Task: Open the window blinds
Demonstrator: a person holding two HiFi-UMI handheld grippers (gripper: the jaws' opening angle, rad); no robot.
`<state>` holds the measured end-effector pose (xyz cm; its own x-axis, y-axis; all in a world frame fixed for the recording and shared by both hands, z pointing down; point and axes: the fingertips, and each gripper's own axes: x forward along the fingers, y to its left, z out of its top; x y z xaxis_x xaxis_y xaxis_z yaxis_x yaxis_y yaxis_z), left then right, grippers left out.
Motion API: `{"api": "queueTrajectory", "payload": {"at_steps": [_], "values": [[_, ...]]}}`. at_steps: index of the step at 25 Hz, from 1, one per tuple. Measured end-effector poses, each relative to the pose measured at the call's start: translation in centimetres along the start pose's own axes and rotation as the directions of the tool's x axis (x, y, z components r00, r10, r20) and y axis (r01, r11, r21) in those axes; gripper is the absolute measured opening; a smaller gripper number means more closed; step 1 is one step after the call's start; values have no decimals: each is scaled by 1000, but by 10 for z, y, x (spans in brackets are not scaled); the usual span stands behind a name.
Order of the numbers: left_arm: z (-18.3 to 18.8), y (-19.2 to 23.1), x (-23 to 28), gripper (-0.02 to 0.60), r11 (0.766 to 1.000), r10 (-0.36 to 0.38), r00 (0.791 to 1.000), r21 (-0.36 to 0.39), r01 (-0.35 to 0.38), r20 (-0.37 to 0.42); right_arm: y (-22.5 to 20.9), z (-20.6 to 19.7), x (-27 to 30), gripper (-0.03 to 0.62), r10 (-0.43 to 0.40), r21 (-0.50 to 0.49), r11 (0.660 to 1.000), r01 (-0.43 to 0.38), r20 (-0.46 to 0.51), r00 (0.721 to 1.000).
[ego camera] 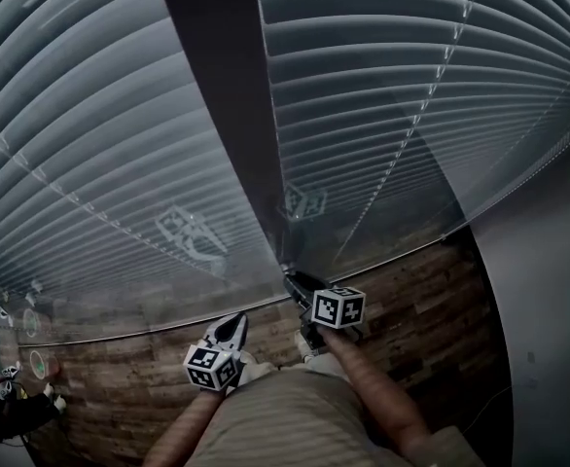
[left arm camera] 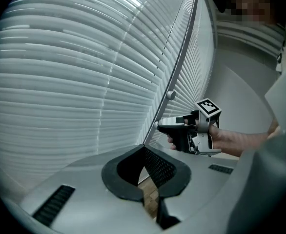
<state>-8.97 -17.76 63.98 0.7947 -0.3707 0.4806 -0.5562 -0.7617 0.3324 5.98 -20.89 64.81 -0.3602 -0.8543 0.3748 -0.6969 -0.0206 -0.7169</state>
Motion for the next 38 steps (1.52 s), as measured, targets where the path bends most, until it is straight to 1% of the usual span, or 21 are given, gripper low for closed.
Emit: {"api": "queueTrajectory", "payload": {"at_steps": [1,2,3,5,6,7,8,10,12,13,15,17,19,23,27,30,32,35,36,37,38], "values": [[0,0,1,12,1000,0,1000,1,0,-1,1,1,0,129,-53,-109,993,52,-6,999],[0,1,1,12,1000,0,1000,1,0,-2,3,1,1,127,-135,-275,953,128,-5,991],[0,1,2,12,1000,-1,1000,0,1,-3,5,0,2,127,-238,-476,853,216,13,971],[0,1,4,12,1000,-5,1000,-1,5,-3,11,-2,5,127,-422,-791,509,339,114,899],[1,0,5,12,1000,-8,1000,-2,8,-4,12,-3,6,127,-465,-854,374,361,165,870],[2,-2,6,12,1000,-12,1000,-3,12,-5,12,-4,7,127,-477,-875,312,371,194,857],[2,-5,8,12,1000,-15,1000,-3,15,-5,12,-5,7,127,-472,-875,305,375,203,858],[2,-10,10,12,1000,-21,1000,2,21,-7,11,-5,5,129,-440,-862,347,370,199,876],[2,-12,9,12,1000,-23,1000,5,23,-9,13,-6,3,130,-380,-833,439,338,169,909],[2,-12,8,12,1000,-23,1000,6,23,-9,15,-7,1,130,-334,-791,528,309,141,932],[2,-12,6,12,1000,-19,1000,8,19,-9,14,-7,-5,140,-214,-612,760,219,82,973],[3,-10,7,12,1000,-7,1000,6,7,-7,7,-3,-11,173,-111,-380,917,121,48,993],[5,-6,8,12,1000,10,1000,-2,-10,-5,1,-1,-10,176,-50,-241,969,54,22,999],[11,-2,8,12,999,40,999,-15,-40,12,-3,-2,0,173,2,-133,991,-5,-20,1000],[16,-1,7,12,997,78,996,-21,-77,34,-7,-1,2,133,28,-59,998,-30,-25,999],[16,2,7,12,993,114,992,-35,-112,52,-9,0,2,130,-106,-238,967,89,-57,993],[14,1,12,12,991,128,990,-45,-125,54,-9,1,3,130,-259,-508,838,200,-46,965],[14,-8,17,12,990,136,988,-44,-133,68,-9,1,2,130,-417,-811,513,282,52,907],[17,-14,16,12,990,136,987,-39,-133,80,-9,1,1,130,-442,-855,431,287,78,894],[20,-21,15,12,991,135,986,-33,-133,95,-8,1,0,130,-453,-874,394,286,86,888],[24,-26,14,12,991,133,985,-26,-131,110,-8,1,-1,130,-450,-872,402,279,77,890]]}}
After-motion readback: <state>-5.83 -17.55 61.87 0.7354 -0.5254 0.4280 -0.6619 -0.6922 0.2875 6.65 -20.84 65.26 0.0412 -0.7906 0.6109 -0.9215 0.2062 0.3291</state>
